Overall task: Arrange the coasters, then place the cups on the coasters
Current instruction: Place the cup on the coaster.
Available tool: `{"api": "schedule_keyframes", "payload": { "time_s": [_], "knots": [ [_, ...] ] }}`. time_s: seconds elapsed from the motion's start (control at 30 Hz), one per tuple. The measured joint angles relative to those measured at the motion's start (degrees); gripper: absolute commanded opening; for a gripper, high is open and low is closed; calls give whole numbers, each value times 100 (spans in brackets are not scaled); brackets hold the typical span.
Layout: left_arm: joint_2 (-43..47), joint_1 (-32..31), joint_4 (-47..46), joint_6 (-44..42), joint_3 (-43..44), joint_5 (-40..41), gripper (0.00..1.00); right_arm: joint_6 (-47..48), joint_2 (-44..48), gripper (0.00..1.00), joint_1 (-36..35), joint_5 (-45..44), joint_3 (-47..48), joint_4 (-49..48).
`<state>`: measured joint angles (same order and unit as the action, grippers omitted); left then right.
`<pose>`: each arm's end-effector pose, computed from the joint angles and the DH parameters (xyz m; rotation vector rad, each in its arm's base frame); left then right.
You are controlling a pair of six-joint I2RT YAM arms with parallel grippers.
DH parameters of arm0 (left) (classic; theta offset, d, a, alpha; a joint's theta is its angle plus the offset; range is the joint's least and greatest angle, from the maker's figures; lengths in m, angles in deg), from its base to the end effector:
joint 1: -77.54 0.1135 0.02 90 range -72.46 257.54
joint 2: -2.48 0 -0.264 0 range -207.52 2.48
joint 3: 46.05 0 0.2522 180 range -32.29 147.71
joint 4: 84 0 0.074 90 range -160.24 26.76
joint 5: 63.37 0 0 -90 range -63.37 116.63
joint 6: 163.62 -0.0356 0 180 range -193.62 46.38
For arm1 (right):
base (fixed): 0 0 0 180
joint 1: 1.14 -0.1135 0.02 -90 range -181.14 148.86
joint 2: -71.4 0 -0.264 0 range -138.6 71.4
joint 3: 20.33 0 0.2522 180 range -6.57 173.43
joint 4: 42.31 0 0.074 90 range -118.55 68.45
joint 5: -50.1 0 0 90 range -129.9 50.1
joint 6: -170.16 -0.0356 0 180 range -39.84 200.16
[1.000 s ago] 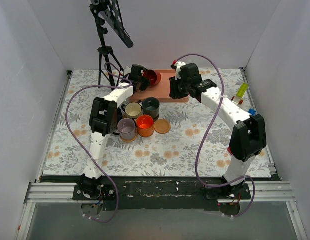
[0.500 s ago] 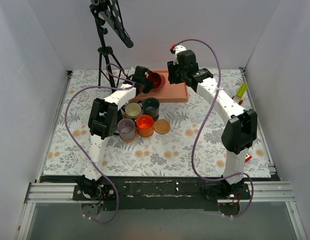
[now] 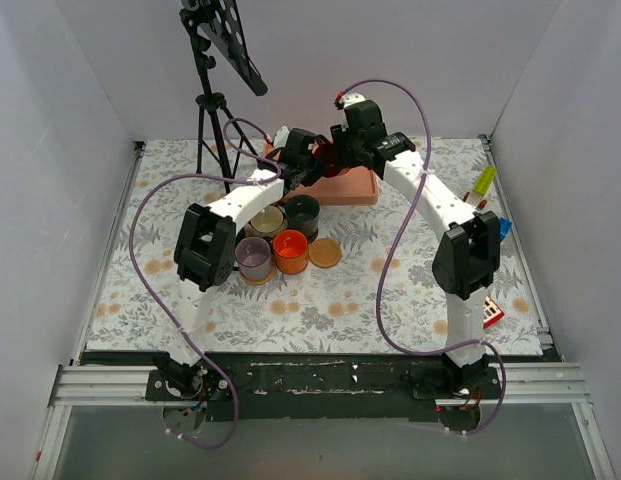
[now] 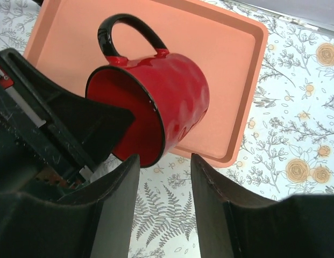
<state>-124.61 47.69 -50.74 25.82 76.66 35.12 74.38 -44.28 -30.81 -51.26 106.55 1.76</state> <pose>0.4512 -0.2528 0.2381 -1.4647 1.9518 -1.0059 0.4147 0.2282 0.3413 -0.3284 2.1102 0.1514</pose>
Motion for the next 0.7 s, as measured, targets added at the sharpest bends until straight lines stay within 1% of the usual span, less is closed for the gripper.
{"api": "schedule_keyframes", "payload": {
  "time_s": [0.1,0.27,0.47,0.5,0.57,0.6,0.63,0.67,0.7],
  "knots": [
    [57,-42,44,-46,-79,13,0,26,-39,51,-15,-190,55,26],
    [142,-101,229,-98,-177,42,0,173,-369,50,-42,-553,328,46],
    [256,-201,409,-146,-205,81,0,393,-656,49,-155,-896,369,131],
    [282,-223,435,-155,-205,81,0,424,-684,48,-175,-951,369,142],
    [326,-256,481,-170,-205,79,0,461,-726,42,-216,-1032,369,149],
    [345,-267,509,-175,-205,92,0,485,-732,37,-234,-1108,369,157],
    [365,-280,553,-177,-208,118,0,494,-732,27,-240,-1152,369,168],
    [380,-293,584,-181,-210,122,0,505,-732,21,-247,-1196,369,179],
    [396,-295,586,-188,-212,105,0,529,-734,10,-254,-1250,369,186]
  ]
}}
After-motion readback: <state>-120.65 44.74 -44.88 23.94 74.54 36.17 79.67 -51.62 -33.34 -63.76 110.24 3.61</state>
